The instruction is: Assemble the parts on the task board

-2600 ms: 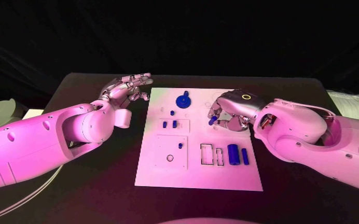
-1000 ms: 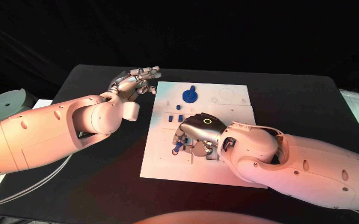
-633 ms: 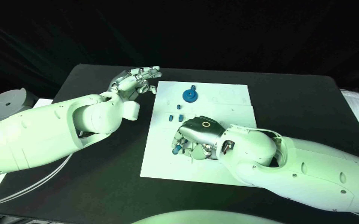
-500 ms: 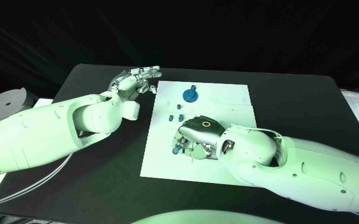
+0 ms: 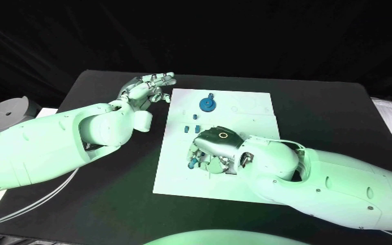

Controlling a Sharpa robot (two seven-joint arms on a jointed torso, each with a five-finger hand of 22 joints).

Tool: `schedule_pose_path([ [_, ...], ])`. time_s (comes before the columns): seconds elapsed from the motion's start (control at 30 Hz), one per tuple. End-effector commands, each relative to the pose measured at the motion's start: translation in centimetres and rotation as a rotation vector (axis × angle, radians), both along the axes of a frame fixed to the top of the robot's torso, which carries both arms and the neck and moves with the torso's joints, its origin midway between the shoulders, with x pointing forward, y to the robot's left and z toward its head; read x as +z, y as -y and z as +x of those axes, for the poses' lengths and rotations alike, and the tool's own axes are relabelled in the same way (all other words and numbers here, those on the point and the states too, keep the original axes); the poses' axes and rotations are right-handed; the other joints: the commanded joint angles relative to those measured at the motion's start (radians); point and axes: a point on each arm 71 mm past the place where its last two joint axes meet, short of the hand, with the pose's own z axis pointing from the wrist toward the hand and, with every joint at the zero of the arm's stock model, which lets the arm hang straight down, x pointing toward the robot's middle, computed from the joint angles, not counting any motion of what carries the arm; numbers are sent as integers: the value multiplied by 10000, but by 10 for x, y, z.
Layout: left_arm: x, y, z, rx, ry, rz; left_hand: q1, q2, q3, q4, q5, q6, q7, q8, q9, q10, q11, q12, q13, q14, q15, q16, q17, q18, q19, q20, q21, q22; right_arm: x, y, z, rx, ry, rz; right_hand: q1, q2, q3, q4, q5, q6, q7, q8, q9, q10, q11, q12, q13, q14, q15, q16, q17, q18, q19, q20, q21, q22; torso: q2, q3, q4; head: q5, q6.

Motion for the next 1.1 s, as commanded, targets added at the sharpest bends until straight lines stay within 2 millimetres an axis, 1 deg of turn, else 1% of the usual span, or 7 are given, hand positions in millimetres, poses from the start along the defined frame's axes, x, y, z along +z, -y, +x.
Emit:
schedule_pose_path([
  [0.03, 1, 2, -1, -200, 96, -94, -33, 6, -21, -65, 2, -77, -22, 36, 14, -71, -10, 40, 2, -70, -25, 4, -16, 112, -71, -8, -47, -16, -9, 1, 0, -110, -118, -606, -337, -238, -133, 192, 27, -401, 97, -245, -109, -514, 182, -257, -71, 548, 158, -123, -20, 79, -150, 66, -174, -182, -1, -2, 5, 15, -13],
  [0.1, 1, 2, -1, -200, 92, -92, -33, 6, -21, -65, 2, -77, -22, 36, 14, -71, -10, 40, 2, -70, -25, 4, -16, 112, -71, -8, -47, -16, -9, -1, 0, -99, -96, -493, -519, -437, -333, 272, 61, -786, 106, -259, -206, -1315, 305, -257, -67, 500, 280, -284, -254, 150, -320, 194, -461, -529, -5, -3, 1, 19, -17],
  [0.23, 1, 2, -1, -204, 73, -84, -33, 6, -21, -65, 2, -77, -22, 36, 14, -71, -10, 40, 2, -70, -25, 4, -16, 112, -71, -8, -47, -16, -8, -2, 0, -84, -36, -199, -700, -622, -728, 344, 33, -1170, 34, -265, -297, -1699, 388, -219, -47, 480, 351, -355, -365, 199, -405, 271, -607, -694, 0, 2, 0, 22, -8],
  [0.6, 1, 2, -1, -212, 6, -57, -32, 10, -19, -68, 3, -80, -21, 41, 15, -77, -10, 48, 2, -73, -24, 4, -22, 112, -72, -7, -47, -16, -1, 0, -1, -159, 295, 827, -673, -599, -1841, 516, 39, -1702, -94, -253, -335, -2312, 503, -129, -29, 425, 446, -468, -566, 264, -512, 383, -840, -958, -8, 2, -15, -5, 26],
  [0.87, 0, 1, -1, -250, -33, -61, -36, 25, -16, -71, 3, -64, -22, 63, 20, -113, -5, 59, -2, -85, -22, 4, -42, 112, -75, -5, -48, -16, 12, 15, -3, -401, 593, 2184, -261, -522, -2755, 825, 43, -1927, -110, -248, -327, -2596, 557, -33, -17, 344, 490, -680, -894, 336, -638, 430, -1138, -1303, -26, 16, -40, -77, 88],
  [1.0, 0, 0, -1, -257, -49, -59, -37, 22, -17, -73, 2, -65, -21, 67, 20, -125, -4, 61, -3, -83, -21, 8, -35, 112, -77, -5, -48, -16, 19, 35, -2, -856, 136, 2689, -104, -386, -2956, 938, 56, -1916, 42, -228, -314, -2085, 425, 296, 45, 351, 399, -712, -953, 341, -607, 373, -1146, -1306, -38, 10, -45, -258, 174],
  [1.1, 0, -1, -1, -254, -32, -21, 4, 56, 14, -105, 9, -67, -24, 84, 21, -157, -6, 84, -4, -93, -23, 14, -47, 115, -80, -5, -46, -15, 29, 63, 2, -1811, -651, 3233, -77, -144, -2988, 1008, 153, -1634, 298, -136, -266, -960, 269, 897, 215, 381, 267, -678, -910, 316, -546, 257, -1080, -1216, -56, -5, -90, -394, 239],
])
